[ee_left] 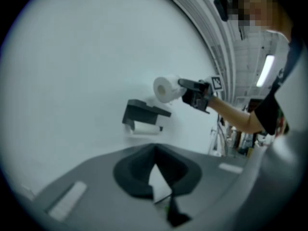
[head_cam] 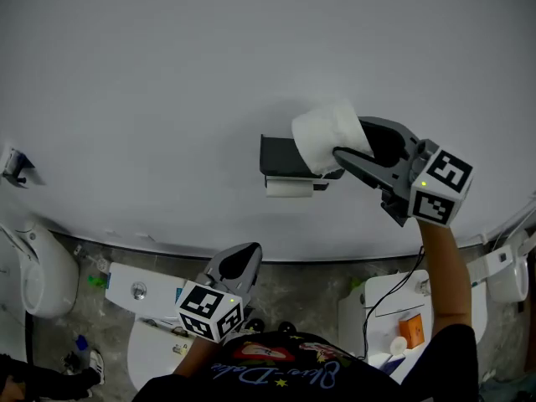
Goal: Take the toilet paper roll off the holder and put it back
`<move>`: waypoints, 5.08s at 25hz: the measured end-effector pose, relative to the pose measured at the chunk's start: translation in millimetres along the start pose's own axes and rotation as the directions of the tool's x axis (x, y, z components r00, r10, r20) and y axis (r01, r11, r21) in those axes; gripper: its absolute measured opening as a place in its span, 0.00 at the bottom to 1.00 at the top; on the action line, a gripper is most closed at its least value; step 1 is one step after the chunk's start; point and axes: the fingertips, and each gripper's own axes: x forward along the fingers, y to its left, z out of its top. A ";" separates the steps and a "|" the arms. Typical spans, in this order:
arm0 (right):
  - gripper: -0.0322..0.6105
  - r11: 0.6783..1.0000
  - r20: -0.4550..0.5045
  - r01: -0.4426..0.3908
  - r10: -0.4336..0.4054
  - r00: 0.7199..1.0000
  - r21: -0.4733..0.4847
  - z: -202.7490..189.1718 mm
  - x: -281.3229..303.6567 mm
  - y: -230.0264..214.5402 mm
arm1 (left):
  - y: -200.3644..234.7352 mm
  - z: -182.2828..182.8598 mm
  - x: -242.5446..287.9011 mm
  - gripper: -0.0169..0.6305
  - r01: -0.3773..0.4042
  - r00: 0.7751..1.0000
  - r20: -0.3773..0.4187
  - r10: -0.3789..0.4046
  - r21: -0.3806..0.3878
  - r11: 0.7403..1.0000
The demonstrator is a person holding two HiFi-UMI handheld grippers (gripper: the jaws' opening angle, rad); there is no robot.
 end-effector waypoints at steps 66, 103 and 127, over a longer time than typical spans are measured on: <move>0.40 0.987 -0.461 -0.088 0.016 0.887 -0.136 -35.0 49.0 -9.1 | 7.4 -3.7 -11.7 0.02 -0.050 0.999 0.014 0.050 -0.023 0.999; 0.41 0.927 -0.489 -0.269 0.112 0.865 -0.262 -4.8 60.5 5.8 | 2.0 -12.6 -9.3 0.02 -0.039 0.999 -0.012 0.038 -0.059 0.997; 0.07 0.841 0.174 0.338 -0.441 0.880 0.422 -116.1 -41.8 85.7 | 2.9 -9.4 14.8 0.02 -0.030 0.999 -0.027 0.029 -0.039 0.999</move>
